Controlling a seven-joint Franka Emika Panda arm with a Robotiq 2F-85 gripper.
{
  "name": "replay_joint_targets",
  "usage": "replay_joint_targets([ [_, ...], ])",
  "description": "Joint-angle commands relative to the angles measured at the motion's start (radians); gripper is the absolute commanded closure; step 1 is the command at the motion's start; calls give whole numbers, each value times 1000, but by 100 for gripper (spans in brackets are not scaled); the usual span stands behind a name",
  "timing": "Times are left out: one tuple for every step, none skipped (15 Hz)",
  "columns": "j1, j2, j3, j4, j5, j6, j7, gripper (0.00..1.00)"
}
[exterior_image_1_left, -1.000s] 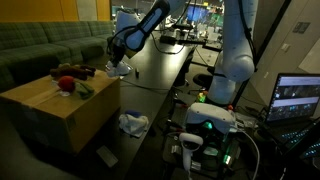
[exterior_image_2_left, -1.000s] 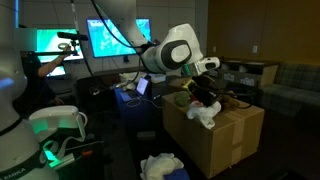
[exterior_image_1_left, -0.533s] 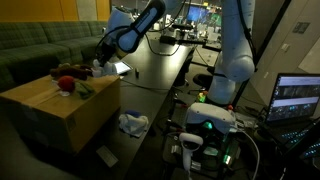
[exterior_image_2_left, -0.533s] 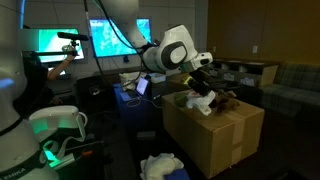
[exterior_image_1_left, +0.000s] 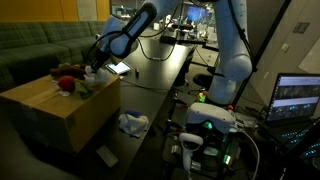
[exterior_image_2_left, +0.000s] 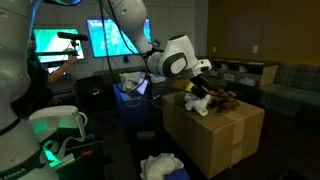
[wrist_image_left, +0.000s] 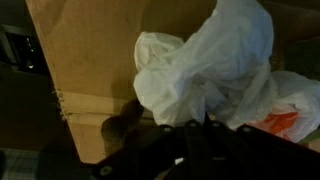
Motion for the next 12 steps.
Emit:
replay_joint_targets([
  [-50, 48, 49, 48, 36, 17, -82, 99],
  [-51, 56, 47, 52, 32, 23, -85, 99],
  [-54, 63, 45, 59, 29, 22, -88, 99],
  [-61, 64, 48, 58, 29, 20, -96, 71],
  [-62, 66, 46, 61, 28, 19, -97, 69],
  [-59, 67, 40, 60, 25, 23, -96, 64],
  [-60, 64, 40, 59, 24, 23, -98, 55],
  [-58, 62, 35, 58, 22, 24, -94, 48],
  [-55, 53, 31, 52, 20, 26, -91, 41],
  [-53, 47, 28, 49, 19, 26, -89, 32],
  [-46, 33, 22, 41, 15, 26, -82, 26],
  [-41, 29, 17, 41, 13, 28, -78, 17],
])
